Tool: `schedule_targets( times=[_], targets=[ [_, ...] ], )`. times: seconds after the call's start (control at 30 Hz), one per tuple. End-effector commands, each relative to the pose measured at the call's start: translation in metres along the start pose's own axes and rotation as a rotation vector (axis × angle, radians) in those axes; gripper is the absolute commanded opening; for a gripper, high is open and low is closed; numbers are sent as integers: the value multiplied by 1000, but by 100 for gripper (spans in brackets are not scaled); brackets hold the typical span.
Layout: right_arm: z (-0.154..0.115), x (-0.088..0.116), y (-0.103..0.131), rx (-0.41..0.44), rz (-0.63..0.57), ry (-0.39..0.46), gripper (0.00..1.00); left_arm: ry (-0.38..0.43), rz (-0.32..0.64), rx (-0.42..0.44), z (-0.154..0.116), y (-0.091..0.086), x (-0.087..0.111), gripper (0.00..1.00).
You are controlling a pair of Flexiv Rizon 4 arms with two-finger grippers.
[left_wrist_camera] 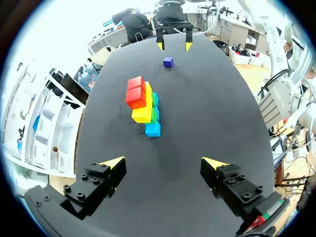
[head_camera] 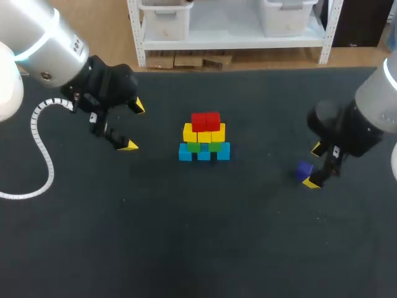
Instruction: Place the blue cubes, place green cubes on the blue cubes, place the yellow cubes on the green cubes, then place the red cubes on the yellow cubes, and place purple cube on the red cubes.
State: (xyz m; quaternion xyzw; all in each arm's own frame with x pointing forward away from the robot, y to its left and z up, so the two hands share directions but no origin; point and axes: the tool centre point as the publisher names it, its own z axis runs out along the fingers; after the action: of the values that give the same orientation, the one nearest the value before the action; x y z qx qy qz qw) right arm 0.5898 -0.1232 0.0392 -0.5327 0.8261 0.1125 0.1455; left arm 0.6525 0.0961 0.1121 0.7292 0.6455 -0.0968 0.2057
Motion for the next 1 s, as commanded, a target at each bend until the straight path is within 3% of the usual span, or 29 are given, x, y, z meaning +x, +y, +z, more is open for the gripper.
schedule_targets(
  times=[0.03,1.0],
  targets=[
    [7,3,-3,-3,2,0,100,-4,4,0,0,0,1,100],
    [43,16,-23,-49,0,7,97,-4,4,0,0,0,1,100]
  ],
)
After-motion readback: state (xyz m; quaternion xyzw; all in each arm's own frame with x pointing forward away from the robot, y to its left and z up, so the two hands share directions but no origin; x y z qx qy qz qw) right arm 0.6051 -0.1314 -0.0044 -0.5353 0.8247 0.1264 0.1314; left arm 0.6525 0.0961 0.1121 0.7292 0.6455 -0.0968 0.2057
